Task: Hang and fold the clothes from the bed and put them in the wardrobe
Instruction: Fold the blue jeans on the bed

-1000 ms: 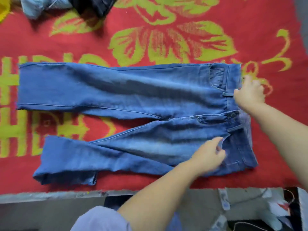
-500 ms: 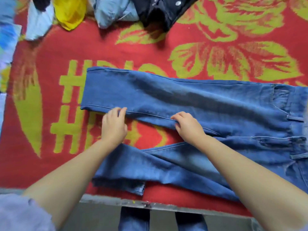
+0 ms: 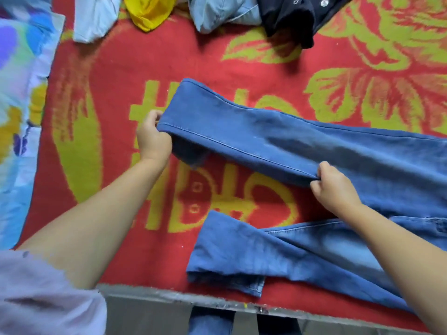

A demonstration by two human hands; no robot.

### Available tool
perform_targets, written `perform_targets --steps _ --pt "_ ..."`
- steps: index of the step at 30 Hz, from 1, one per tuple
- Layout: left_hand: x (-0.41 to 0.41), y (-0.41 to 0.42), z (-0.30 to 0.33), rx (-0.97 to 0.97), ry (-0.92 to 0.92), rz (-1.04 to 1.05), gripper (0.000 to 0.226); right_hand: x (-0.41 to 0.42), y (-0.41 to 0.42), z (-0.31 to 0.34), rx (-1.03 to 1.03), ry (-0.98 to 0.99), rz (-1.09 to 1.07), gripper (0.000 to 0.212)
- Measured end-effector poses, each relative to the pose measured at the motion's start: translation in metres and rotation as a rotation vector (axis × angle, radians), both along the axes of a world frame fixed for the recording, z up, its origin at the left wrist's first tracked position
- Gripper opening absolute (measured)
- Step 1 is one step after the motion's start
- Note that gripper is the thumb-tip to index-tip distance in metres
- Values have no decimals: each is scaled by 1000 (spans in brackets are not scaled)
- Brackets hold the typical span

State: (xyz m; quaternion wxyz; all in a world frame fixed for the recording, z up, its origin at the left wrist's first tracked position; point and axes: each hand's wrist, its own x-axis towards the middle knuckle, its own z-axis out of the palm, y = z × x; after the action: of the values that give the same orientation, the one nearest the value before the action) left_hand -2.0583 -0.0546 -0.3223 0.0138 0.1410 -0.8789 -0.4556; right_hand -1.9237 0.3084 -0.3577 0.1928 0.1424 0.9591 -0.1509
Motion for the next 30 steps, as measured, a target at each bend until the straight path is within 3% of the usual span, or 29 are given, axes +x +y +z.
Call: perform_targets --steps 2,4,6,9,13,16,19,21,22,24,26,28,30 --pt "-14 1 41 42 302 -46 21 -3 1 10 50 -11 34 18" --pt "-21 -13 65 -170 564 -191 26 -5 -2 16 136 -77 149 17" --pt "-16 -42 69 -434 652 -307 28 -5 -6 20 177 -172 291 15" --pt "14 -89 40 -695 498 -497 27 -2 -11 16 216 -300 433 8" --pt "75 -116 -13 -832 -213 -632 55 8 -33 9 268 -392 466 12" --pt "125 -87 -29 -620 -265 -810 66 25 -60 9 35 -368 465 16" --pt "162 -27 -28 -236 -499 -962 80 43 -97 16 -260 -477 458 27" --pt "171 6 -28 -118 -660 -1011 81 47 -119 20 -362 -561 455 35" --pt "169 18 -28 -109 -683 -1057 74 48 -127 21 -396 -584 436 29" --pt "154 31 -24 -165 -646 -1175 39 48 -136 26 -458 -625 401 11" --pt "137 30 -11 -329 -576 -1285 10 46 -138 35 -494 -664 414 21" --pt "127 20 8 -518 -445 -1358 17 47 -138 51 -486 -645 417 13" --pt "122 9 38 -626 -167 -1365 19 54 -138 71 -484 -517 406 8"
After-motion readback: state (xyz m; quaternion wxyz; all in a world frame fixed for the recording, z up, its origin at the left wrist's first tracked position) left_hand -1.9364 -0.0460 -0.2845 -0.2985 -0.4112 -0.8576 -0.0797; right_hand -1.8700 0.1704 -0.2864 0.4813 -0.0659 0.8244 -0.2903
